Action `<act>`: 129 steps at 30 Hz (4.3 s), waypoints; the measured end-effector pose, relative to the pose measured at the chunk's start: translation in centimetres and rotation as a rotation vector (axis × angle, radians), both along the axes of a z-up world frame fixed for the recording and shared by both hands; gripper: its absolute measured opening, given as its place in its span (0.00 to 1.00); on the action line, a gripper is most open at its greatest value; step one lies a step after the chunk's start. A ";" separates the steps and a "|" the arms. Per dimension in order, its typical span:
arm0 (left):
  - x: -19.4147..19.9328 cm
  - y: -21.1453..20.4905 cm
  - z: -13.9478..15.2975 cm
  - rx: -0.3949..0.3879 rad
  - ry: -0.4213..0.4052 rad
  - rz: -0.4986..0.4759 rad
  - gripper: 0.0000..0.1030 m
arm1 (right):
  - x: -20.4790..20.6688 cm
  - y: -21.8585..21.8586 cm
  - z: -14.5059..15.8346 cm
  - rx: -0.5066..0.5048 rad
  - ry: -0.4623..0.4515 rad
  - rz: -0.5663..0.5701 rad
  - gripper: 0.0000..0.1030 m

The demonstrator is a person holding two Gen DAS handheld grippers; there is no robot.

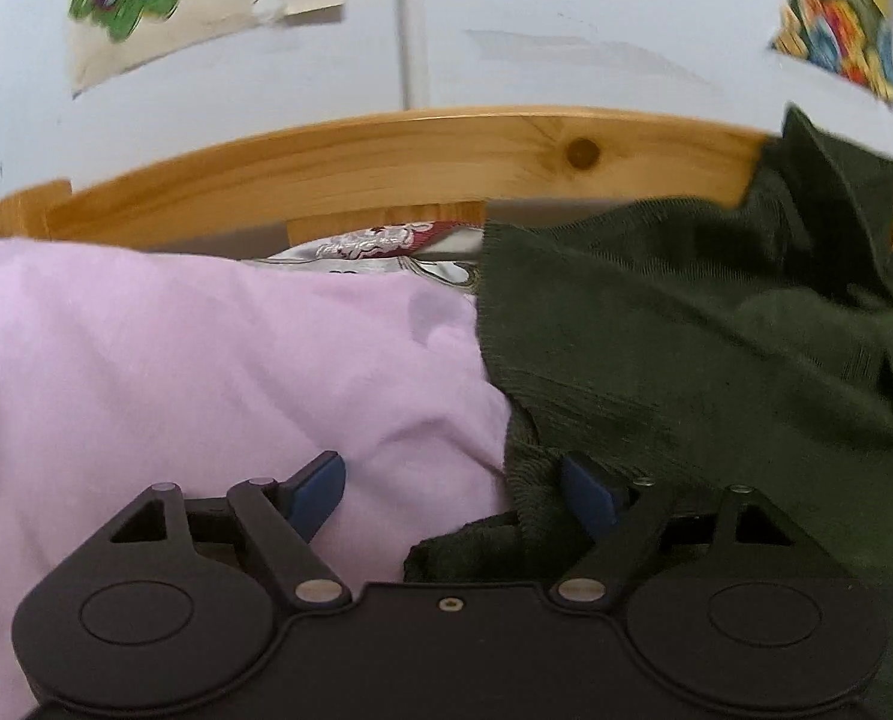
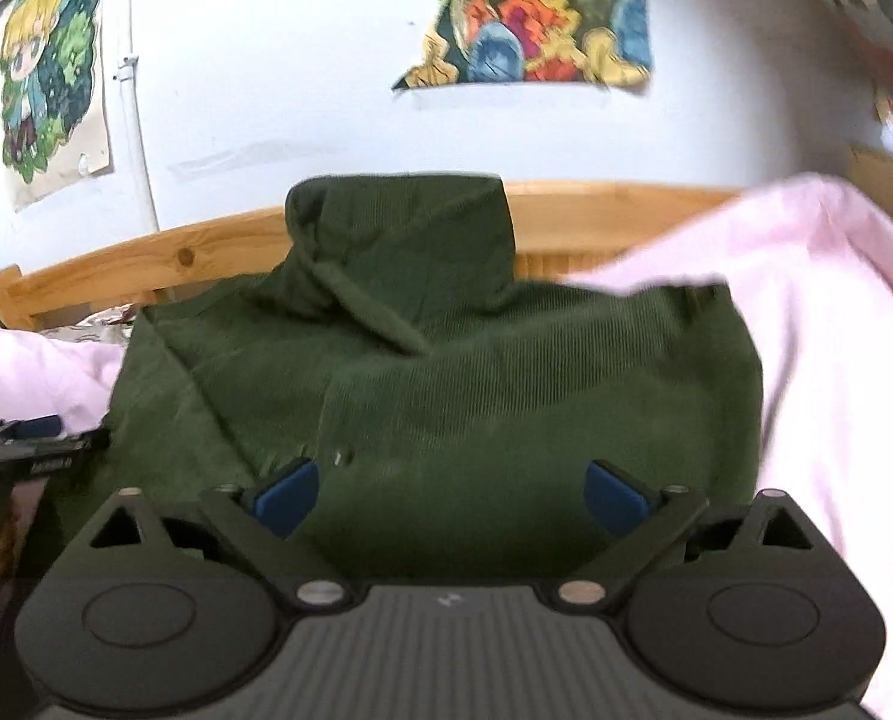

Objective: Fold large clothes

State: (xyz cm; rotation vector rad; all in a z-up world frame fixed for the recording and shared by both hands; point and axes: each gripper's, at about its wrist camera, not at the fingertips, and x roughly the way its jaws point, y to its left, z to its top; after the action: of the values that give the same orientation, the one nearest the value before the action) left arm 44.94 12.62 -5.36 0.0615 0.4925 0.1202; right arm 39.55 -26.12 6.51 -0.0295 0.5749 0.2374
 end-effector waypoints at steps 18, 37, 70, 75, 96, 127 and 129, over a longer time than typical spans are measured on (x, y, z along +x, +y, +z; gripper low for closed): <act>-4.6 0.6 1.8 -0.077 -0.060 -0.052 0.99 | 18.4 1.5 2.7 0.257 -0.015 -0.267 0.53; -9.0 0.9 2.8 -0.217 -0.129 -0.077 0.99 | -8.2 2.4 0.7 -0.153 -0.411 0.197 0.07; -0.4 -6.4 5.5 -0.187 -0.199 -0.105 0.97 | -5.9 -0.7 3.2 -0.033 -0.434 0.148 0.82; 0.1 -5.9 3.2 -0.104 -0.113 -0.078 0.95 | -6.6 -2.3 3.3 -0.036 -0.382 0.206 0.89; 2.1 -8.4 1.5 0.053 -0.084 -0.061 0.84 | 3.0 -2.0 -10.6 -0.439 -0.210 -0.292 0.59; -7.7 -3.5 1.4 -0.091 0.023 -0.130 0.98 | 4.0 11.5 -13.6 -0.314 -0.195 0.058 0.93; -8.4 -3.0 1.6 -0.090 0.031 -0.121 0.98 | 3.5 11.4 -12.9 -0.322 -0.216 0.060 0.94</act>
State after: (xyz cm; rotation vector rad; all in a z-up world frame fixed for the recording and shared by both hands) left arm 36.59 9.66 -3.78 0.0048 0.5238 -0.0219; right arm 43.02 -14.69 -6.37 -0.3800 0.3921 0.1954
